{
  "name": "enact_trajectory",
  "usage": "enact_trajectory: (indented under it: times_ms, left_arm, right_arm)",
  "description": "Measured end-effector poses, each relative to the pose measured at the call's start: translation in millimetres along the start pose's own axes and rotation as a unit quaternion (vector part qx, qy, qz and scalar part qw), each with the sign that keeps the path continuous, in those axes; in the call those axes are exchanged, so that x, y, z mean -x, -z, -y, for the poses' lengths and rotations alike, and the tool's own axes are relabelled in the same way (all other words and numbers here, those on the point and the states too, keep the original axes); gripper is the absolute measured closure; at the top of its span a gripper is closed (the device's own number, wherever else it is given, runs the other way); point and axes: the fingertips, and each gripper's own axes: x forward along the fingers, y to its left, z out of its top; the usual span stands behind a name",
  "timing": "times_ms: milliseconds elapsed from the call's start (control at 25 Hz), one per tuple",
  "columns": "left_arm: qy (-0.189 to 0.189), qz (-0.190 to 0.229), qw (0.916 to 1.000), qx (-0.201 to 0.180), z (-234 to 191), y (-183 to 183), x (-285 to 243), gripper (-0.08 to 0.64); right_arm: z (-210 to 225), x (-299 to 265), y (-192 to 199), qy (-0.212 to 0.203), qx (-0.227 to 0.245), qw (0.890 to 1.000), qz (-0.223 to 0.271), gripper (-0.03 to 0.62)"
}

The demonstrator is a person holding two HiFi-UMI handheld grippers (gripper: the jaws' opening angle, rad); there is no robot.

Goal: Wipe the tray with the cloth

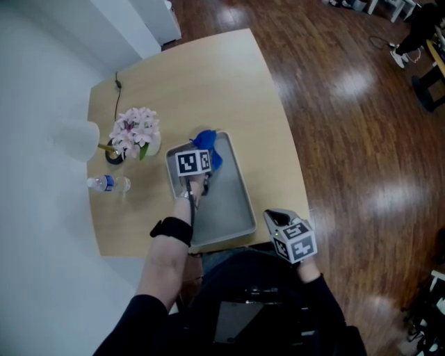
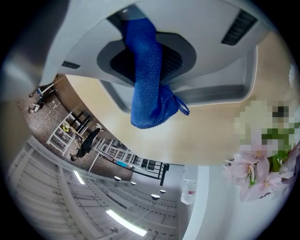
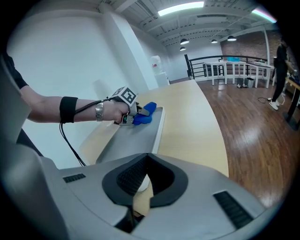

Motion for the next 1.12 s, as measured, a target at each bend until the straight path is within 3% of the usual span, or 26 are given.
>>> enact_trajectory:
  times_ms: [320, 680, 880, 1120]
  left_arm:
    - [0.057, -0.005, 0.997, 0.051, 48, 85, 45, 0.448]
    - [0.118, -0.061, 0.9901, 0.045, 113, 199, 101, 0.448]
    - [0.126, -0.085, 0.9883, 0.014, 125, 223, 111, 0.448]
    - [0.138, -0.094, 0.9859, 0.005, 127, 218, 110, 0.449]
  right_arm:
    - [-1, 6, -2, 0.001, -0.001, 1.0, 0.01, 0.588]
    - [-13, 1, 1, -0.013, 0.018, 1.0, -0.001, 0.588]
    - [-12, 1, 1, -0.014, 0.021, 1.0, -0.005, 0.588]
    - [-4, -2, -3, -0.011, 0.016, 1.0, -0.003, 0.588]
